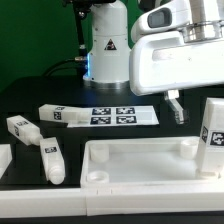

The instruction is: Assemble desk

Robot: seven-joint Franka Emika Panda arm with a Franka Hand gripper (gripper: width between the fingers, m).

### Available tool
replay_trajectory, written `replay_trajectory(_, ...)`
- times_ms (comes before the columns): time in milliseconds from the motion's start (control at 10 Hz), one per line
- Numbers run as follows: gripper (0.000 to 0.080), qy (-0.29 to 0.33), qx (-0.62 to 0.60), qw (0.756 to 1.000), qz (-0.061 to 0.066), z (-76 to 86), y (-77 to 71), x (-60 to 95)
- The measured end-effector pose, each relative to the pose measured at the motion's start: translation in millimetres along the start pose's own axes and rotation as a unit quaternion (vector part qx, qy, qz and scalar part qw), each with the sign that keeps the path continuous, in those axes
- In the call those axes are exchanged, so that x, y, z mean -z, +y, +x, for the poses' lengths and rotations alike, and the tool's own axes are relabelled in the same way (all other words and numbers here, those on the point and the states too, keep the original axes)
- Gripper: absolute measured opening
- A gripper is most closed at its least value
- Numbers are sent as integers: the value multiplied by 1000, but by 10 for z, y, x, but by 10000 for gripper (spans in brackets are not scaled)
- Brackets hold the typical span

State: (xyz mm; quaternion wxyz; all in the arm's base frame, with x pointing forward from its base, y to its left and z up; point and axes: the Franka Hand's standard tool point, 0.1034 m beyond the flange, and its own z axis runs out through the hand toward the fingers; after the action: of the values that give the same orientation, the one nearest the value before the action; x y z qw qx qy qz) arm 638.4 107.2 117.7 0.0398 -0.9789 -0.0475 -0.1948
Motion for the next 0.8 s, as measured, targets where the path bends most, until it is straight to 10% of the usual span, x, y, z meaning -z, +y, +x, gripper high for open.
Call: replay_trajectory(800, 639, -183, -49, 982, 8, -21, -88, -71)
